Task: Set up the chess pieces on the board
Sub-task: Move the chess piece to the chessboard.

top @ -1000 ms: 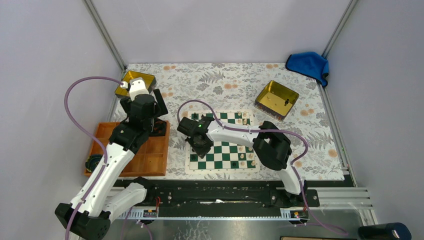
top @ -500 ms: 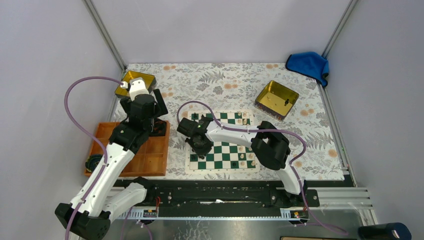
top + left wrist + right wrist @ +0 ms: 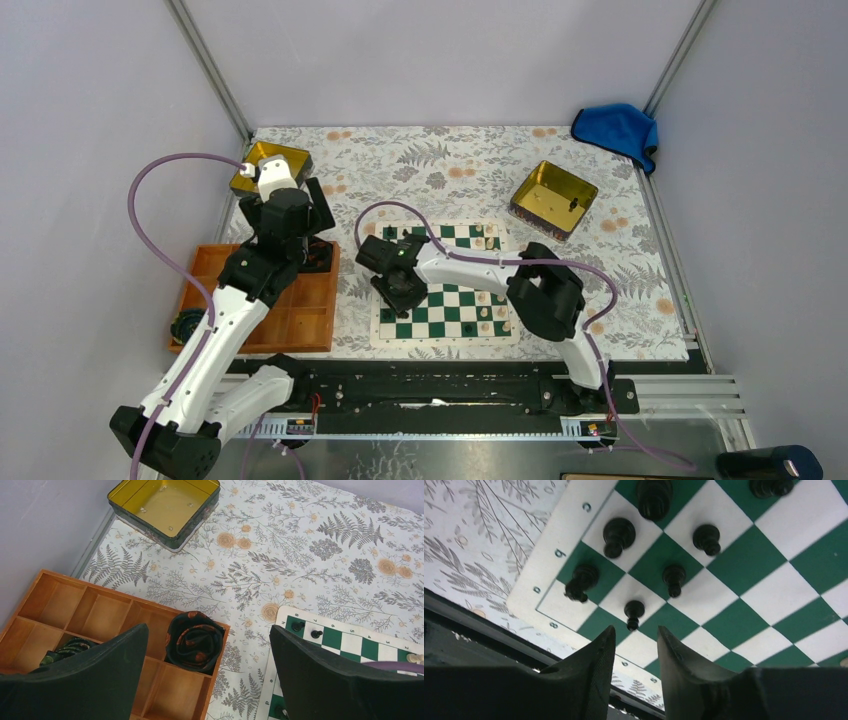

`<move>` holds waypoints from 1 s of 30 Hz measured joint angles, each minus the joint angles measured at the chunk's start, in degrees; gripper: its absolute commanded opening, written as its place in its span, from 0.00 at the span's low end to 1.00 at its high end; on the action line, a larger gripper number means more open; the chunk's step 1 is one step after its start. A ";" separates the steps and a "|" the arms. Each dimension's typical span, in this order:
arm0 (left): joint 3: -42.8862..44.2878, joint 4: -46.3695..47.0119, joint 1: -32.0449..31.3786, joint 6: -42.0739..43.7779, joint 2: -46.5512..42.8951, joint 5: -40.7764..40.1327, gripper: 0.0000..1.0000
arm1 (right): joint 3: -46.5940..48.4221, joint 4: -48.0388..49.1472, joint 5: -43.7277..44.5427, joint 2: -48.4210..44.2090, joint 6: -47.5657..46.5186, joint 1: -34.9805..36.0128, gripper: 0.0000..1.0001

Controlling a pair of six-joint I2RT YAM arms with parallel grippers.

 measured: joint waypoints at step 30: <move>0.00 -0.02 0.02 -0.04 2.58 -0.22 0.99 | -17.99 2.73 9.35 -20.83 4.57 0.09 0.64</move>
